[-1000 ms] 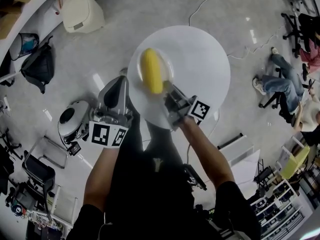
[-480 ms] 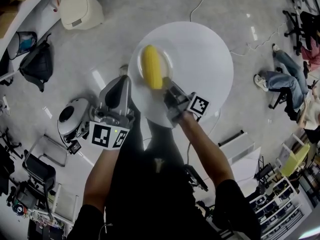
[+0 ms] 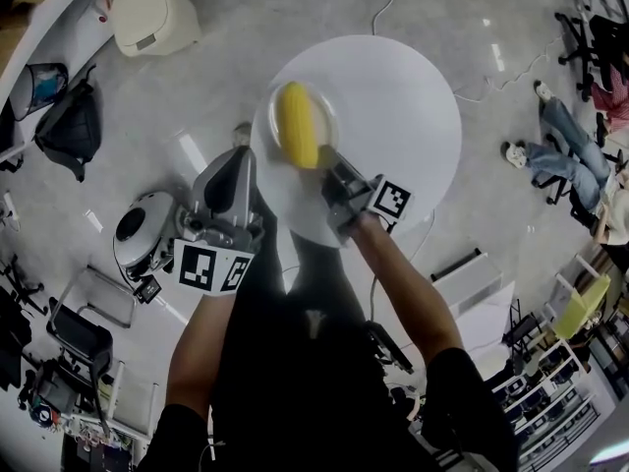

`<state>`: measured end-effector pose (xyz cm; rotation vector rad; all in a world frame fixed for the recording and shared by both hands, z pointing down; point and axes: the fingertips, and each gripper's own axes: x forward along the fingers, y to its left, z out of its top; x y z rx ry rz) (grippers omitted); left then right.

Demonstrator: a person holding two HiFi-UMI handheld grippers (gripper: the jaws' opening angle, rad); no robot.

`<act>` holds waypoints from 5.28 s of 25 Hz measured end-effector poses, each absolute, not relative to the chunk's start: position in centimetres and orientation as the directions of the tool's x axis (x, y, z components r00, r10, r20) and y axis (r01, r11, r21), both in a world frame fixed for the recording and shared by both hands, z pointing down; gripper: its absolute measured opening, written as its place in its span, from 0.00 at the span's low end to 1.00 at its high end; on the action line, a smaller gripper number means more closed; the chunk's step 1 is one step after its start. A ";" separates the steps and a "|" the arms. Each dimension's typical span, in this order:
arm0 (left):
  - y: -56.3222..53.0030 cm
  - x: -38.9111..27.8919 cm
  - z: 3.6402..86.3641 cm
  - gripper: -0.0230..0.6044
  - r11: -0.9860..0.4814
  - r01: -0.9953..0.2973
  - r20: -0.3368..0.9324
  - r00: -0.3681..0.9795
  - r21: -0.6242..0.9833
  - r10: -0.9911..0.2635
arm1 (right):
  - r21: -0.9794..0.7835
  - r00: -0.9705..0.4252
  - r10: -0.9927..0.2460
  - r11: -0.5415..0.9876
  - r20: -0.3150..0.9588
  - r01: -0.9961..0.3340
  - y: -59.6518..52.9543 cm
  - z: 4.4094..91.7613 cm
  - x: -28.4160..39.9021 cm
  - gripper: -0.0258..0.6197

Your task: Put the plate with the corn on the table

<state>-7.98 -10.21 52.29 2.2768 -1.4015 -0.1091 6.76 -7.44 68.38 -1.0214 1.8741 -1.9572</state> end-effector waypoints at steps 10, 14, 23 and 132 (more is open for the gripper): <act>-9.8 -8.3 52.1 0.04 -0.373 -0.821 0.166 0.479 0.432 -0.862 | -0.942 -0.715 -0.617 -0.162 0.330 -0.295 -7.5 68.6 6.7 0.10; -9.8 -8.5 52.2 0.04 -0.369 -0.823 0.167 0.475 0.432 -0.864 | -0.939 -0.717 -0.611 -0.160 0.336 -0.304 -7.6 68.7 6.7 0.10; -10.2 -9.0 52.4 0.04 -0.360 -0.825 0.170 0.468 0.435 -0.867 | -0.881 -0.661 -0.584 -0.276 0.471 -0.383 -7.4 70.0 7.5 0.09; -2.4 -3.3 34.2 0.04 -0.347 -0.878 0.041 0.381 0.331 -0.924 | -0.559 -0.611 -0.641 0.322 0.465 -0.764 -4.4 45.3 8.0 0.05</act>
